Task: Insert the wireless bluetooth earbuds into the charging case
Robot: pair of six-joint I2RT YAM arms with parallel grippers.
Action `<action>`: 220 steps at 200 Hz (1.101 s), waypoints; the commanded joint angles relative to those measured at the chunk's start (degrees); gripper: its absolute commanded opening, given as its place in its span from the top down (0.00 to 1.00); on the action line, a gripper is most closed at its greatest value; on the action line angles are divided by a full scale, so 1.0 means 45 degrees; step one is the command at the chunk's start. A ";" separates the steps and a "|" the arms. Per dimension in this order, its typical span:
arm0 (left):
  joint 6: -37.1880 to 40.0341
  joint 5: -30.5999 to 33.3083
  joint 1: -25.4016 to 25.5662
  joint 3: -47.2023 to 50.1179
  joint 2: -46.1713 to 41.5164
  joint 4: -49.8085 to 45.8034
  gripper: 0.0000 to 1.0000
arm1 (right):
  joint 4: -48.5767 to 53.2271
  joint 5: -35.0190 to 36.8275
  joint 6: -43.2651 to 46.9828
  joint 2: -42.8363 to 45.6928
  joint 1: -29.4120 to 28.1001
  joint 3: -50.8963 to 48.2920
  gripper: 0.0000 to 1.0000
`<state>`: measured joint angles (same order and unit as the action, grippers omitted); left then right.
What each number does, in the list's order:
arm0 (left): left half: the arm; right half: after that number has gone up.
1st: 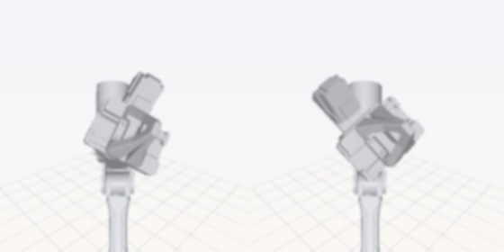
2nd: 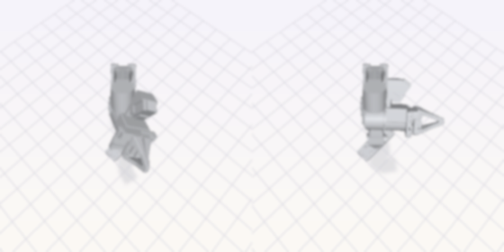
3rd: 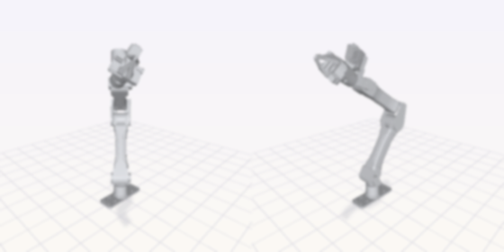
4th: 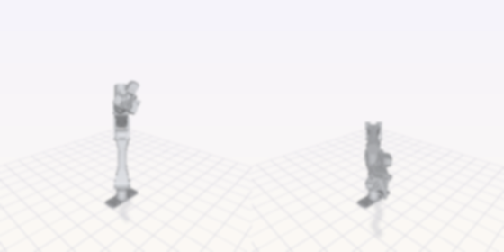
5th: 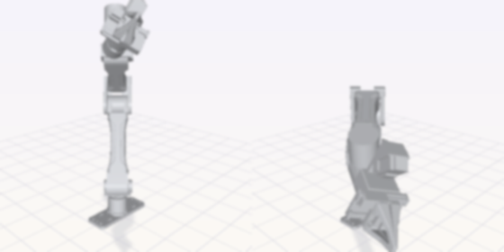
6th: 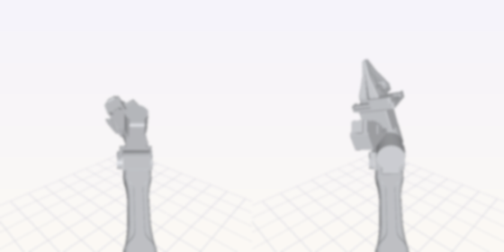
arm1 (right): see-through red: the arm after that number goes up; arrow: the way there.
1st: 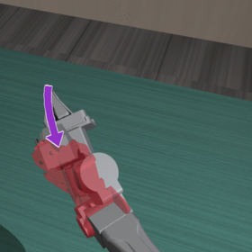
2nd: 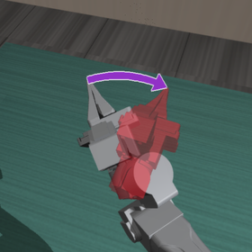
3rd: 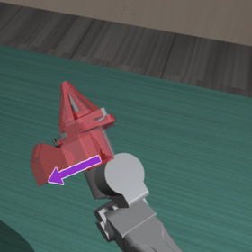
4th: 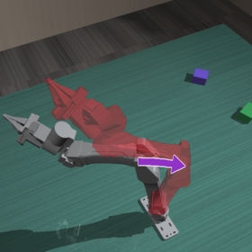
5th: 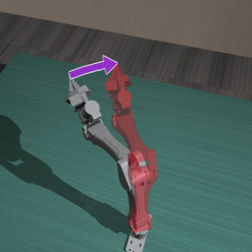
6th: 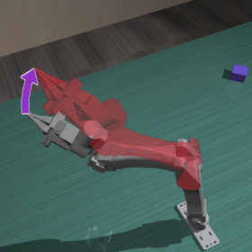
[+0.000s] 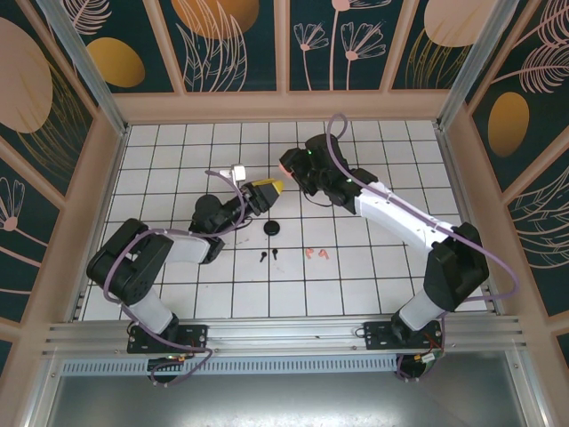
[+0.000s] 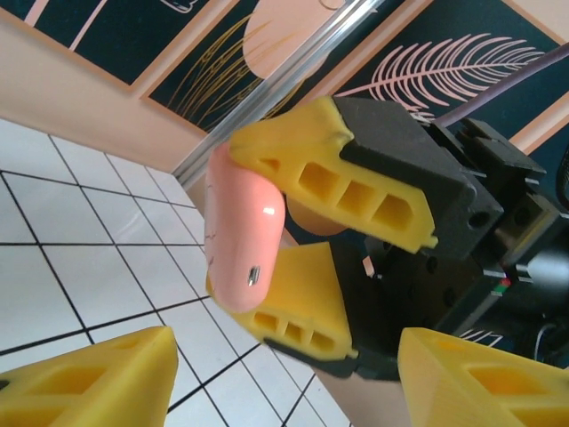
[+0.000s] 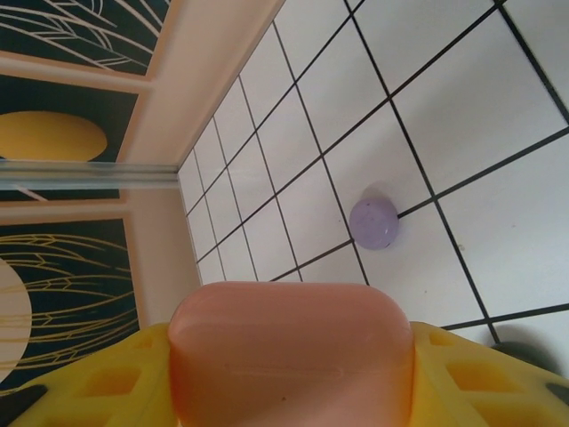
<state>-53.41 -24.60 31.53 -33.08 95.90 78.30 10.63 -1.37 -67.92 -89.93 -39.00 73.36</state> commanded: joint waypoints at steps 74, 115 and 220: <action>-0.0115 0.0037 0.0162 -0.1220 0.1219 0.0959 0.41 | -0.0742 -0.0204 -0.0312 0.0747 -0.0390 -0.0190 0.58; -0.0029 0.0069 0.0159 -0.1455 0.1379 0.0957 0.42 | -0.0721 -0.0194 -0.0268 0.0813 -0.0430 -0.0238 0.58; 0.0038 0.0018 0.0162 -0.2005 0.1655 0.0753 0.58 | -0.0800 -0.0104 -0.0317 0.1113 -0.0489 -0.0541 0.58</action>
<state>-53.67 -24.60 31.94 -40.95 102.19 79.77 8.78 -1.63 -68.55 -87.18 -40.73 71.77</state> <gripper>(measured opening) 0.456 0.520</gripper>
